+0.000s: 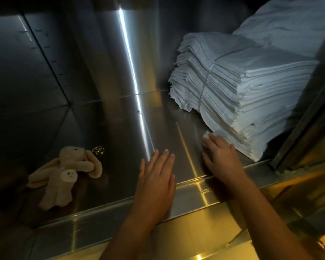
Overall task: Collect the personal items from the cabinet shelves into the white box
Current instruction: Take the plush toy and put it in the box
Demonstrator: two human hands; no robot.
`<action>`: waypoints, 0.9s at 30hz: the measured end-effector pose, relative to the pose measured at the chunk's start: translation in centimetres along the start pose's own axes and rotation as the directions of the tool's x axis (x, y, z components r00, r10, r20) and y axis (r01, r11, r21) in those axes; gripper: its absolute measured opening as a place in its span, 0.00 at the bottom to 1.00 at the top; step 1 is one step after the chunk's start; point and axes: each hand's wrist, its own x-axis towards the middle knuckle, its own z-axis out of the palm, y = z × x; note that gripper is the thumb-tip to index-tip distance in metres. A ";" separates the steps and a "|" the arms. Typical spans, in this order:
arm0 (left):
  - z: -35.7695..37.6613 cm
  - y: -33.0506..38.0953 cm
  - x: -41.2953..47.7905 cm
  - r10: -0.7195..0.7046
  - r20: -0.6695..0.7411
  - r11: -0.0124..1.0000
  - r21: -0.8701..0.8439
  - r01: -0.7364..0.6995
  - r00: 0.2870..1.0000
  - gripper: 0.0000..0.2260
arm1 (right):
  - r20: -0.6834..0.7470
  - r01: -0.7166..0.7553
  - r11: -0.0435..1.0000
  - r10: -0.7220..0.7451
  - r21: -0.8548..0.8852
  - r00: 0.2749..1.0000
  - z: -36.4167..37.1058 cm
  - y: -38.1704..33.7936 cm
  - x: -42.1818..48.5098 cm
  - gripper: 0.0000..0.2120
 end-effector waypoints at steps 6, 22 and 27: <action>0.7 -0.6 0.5 -0.016 0.003 1.000 -0.004 0.016 1.000 0.22 | -0.002 0.033 0.999 -0.033 -0.042 0.999 0.9 0.5 1.8 0.24; 0.7 -2.0 -0.2 -0.107 -0.008 0.994 -0.010 0.107 0.994 0.22 | 0.087 0.324 0.931 -0.341 0.171 0.936 2.5 -6.2 -2.8 0.25; 0.1 -3.4 -1.4 -0.164 -0.027 0.986 0.016 0.165 0.986 0.22 | -0.066 0.379 0.901 -0.373 0.211 0.925 1.8 -7.1 -2.5 0.28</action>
